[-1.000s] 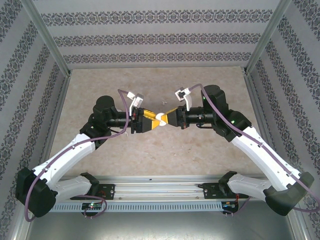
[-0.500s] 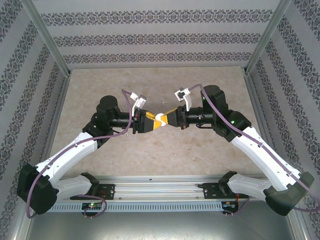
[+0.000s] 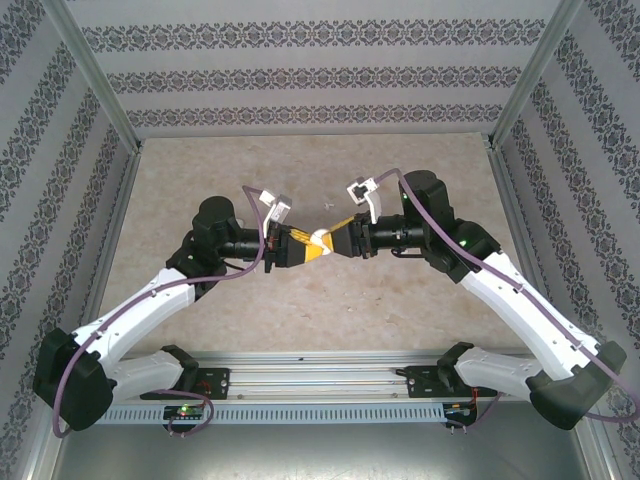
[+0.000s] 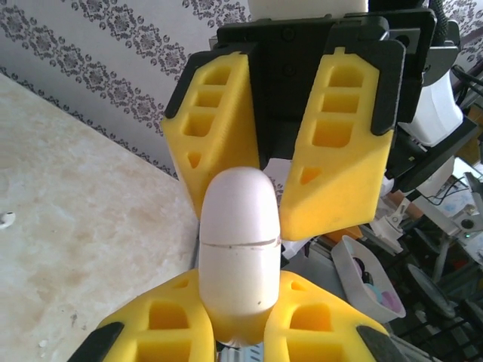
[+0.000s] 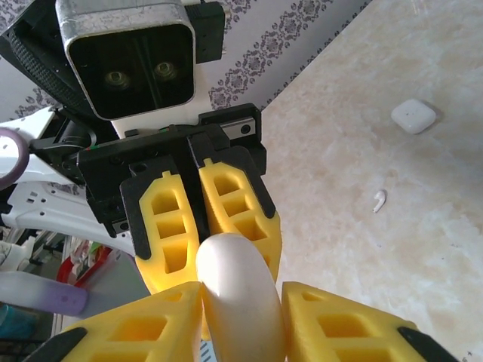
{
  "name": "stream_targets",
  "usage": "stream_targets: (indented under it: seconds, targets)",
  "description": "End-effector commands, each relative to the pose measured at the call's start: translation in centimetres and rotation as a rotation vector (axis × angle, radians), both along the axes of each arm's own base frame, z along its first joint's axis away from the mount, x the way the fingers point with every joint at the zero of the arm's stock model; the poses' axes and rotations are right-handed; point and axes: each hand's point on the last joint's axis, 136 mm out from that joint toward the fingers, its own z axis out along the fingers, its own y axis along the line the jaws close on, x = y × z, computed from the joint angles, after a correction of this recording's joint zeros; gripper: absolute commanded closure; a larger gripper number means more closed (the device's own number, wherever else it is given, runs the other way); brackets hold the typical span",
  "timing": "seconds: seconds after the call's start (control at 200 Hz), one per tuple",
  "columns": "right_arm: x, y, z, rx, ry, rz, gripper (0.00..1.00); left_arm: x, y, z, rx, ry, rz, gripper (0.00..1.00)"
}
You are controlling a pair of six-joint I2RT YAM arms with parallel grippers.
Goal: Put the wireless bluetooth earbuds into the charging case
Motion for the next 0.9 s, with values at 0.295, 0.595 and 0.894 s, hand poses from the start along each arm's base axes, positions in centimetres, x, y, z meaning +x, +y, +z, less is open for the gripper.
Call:
stream_targets:
  seconds: [0.295, 0.595, 0.894]
  targets:
    - [2.7, -2.4, -1.4, 0.014, 0.150, -0.143, 0.56, -0.7, 0.8, 0.0, -0.014, -0.179, 0.062, 1.00]
    - [1.4, -2.3, 1.2, 0.051, 0.060, -0.132, 0.47, 0.4, 0.9, -1.1, 0.019, -0.135, 0.118, 1.00]
    - [0.5, 0.0, -0.1, 0.011, 0.040, -0.036, 0.32, 0.4, 0.1, -0.8, -0.038, -0.080, 0.064, 1.00]
